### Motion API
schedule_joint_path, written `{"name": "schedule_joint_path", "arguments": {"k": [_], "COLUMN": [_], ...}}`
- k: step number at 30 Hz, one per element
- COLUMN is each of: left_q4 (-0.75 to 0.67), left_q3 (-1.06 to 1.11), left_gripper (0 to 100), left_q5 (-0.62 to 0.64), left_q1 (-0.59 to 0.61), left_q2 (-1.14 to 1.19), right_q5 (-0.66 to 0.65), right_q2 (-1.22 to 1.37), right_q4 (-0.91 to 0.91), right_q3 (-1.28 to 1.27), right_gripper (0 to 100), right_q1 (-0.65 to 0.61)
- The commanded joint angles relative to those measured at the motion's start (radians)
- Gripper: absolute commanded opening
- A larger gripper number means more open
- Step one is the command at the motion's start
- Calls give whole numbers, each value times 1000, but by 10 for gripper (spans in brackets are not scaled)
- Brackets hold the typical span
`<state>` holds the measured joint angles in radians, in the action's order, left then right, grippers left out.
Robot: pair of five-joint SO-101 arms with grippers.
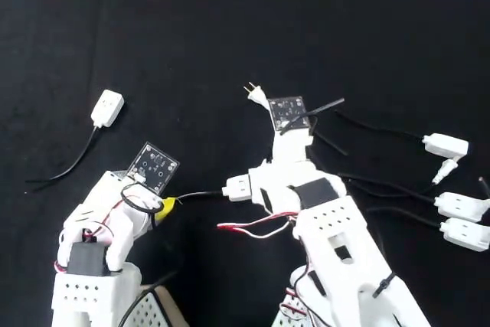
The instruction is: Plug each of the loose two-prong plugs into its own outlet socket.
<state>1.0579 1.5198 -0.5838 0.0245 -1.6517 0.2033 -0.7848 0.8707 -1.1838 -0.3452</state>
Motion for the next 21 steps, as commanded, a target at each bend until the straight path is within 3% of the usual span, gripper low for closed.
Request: {"name": "schedule_joint_path", "arguments": {"k": [1, 21], "left_q4": [5, 5], "left_q3": [-5, -5], "left_gripper": [318, 318], "left_q5": [-6, -6], "left_q1": [12, 13], "left_q2": [-8, -8], "right_q5": [34, 92], "right_q2": [-8, -4], "right_q4": [-14, -118], "right_q3": [-8, -97], "right_gripper": [11, 11], "right_q1": [14, 5]}}
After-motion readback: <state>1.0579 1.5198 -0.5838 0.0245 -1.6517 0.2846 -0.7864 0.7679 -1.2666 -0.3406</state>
